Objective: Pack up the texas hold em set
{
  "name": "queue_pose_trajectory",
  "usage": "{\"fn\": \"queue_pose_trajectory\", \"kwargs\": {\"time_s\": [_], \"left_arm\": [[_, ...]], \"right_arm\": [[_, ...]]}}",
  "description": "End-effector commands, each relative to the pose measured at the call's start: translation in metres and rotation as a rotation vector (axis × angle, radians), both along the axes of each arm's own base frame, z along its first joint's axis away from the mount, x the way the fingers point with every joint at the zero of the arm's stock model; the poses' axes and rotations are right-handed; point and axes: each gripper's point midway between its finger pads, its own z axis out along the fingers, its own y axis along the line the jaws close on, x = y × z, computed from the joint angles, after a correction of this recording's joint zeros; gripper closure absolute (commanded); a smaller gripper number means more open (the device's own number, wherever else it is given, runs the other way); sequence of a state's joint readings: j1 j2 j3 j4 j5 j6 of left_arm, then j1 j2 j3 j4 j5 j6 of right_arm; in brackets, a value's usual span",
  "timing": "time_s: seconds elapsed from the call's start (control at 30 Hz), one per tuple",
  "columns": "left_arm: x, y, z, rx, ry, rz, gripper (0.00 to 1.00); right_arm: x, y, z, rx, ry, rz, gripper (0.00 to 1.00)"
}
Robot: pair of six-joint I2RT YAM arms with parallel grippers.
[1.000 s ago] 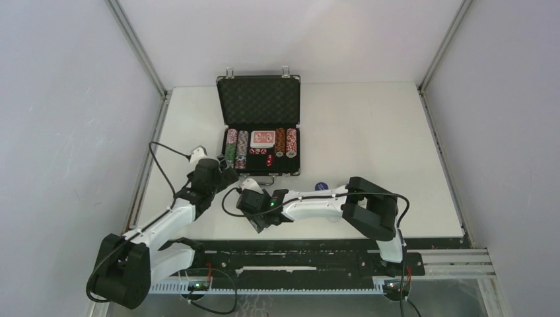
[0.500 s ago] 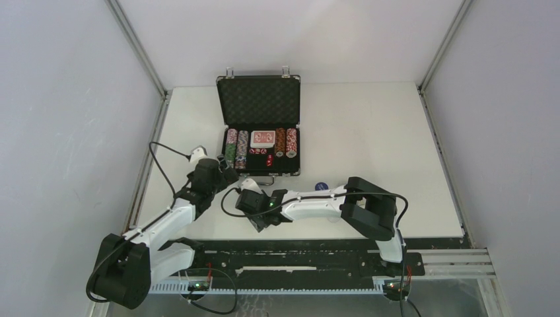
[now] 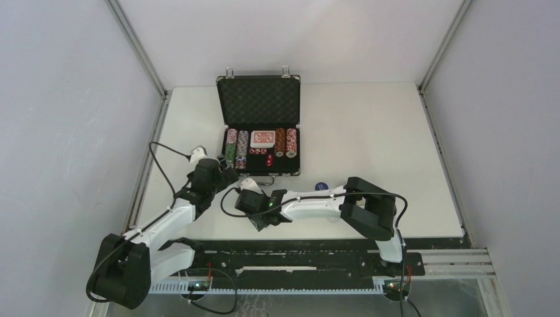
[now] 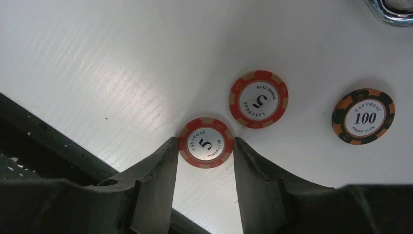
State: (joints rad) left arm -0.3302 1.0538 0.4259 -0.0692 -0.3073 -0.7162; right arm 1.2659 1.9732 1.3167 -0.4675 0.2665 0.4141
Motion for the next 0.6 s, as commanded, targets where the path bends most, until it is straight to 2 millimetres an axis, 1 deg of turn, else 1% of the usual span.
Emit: {"fn": "queue_pose_trajectory", "kwargs": {"time_s": [0.0, 0.57], "left_arm": [[0.018, -0.003, 0.028, -0.021, -0.083, 0.007, 0.01], [0.018, -0.003, 0.027, -0.021, -0.080, 0.005, 0.01]], "right_arm": [[0.008, 0.007, 0.020, 0.037, -0.039, -0.008, 0.48], [0.018, 0.004, 0.037, 0.060, -0.068, -0.022, 0.48]]}}
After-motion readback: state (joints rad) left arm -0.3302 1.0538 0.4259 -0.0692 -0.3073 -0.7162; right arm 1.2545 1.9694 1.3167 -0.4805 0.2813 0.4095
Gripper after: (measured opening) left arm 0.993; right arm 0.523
